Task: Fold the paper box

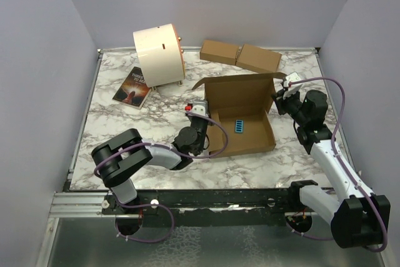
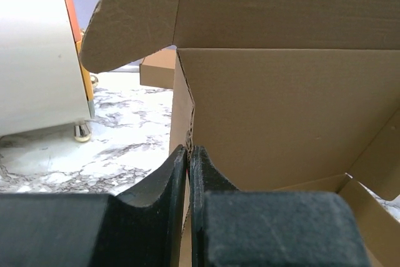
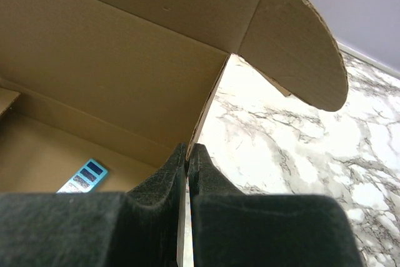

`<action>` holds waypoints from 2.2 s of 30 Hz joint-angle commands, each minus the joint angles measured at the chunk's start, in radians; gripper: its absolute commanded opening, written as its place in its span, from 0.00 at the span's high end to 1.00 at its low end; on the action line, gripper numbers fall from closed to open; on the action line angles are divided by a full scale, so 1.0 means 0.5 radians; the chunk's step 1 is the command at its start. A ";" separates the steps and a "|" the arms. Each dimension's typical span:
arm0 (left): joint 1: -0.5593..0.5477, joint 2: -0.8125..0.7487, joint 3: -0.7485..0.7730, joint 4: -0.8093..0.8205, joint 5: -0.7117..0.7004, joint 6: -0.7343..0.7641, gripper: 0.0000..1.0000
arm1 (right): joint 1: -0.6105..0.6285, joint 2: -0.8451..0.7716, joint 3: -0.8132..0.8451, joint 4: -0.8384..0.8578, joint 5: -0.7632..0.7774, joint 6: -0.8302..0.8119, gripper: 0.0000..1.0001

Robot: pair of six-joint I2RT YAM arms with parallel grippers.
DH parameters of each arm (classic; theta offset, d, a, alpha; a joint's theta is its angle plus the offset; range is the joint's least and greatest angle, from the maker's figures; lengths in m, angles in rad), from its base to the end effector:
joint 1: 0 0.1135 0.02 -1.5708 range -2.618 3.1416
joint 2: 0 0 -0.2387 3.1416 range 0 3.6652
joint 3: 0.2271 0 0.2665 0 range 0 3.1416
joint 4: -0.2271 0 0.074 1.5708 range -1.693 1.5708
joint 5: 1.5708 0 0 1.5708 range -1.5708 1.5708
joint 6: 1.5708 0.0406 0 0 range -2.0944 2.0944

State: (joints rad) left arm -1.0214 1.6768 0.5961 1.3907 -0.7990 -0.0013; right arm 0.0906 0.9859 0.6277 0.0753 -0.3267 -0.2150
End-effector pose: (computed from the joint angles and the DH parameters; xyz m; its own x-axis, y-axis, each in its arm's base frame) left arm 0.1908 -0.2559 0.1812 0.1590 -0.2614 -0.9520 0.2386 0.9459 -0.2199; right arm 0.2582 0.0365 0.2463 -0.1878 -0.2200 -0.9573 -0.4428 0.8889 -0.1173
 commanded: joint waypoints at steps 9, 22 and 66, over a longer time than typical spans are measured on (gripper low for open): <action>-0.045 -0.026 0.127 -0.591 0.054 -0.528 0.92 | 0.037 0.007 -0.072 -0.284 -0.198 0.086 0.99; -0.159 0.027 -0.002 -0.486 -0.086 -0.559 0.92 | 0.036 -0.042 -0.083 -0.489 -0.291 0.111 0.99; -0.326 0.072 -0.240 -0.138 -0.226 -0.371 0.92 | 0.037 -0.122 -0.150 -0.445 -0.367 0.313 0.99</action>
State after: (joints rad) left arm -1.1679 1.6947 0.5087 1.3819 -0.9546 -0.1799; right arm 0.0875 0.9043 0.5900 -0.0227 -0.4099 -0.1196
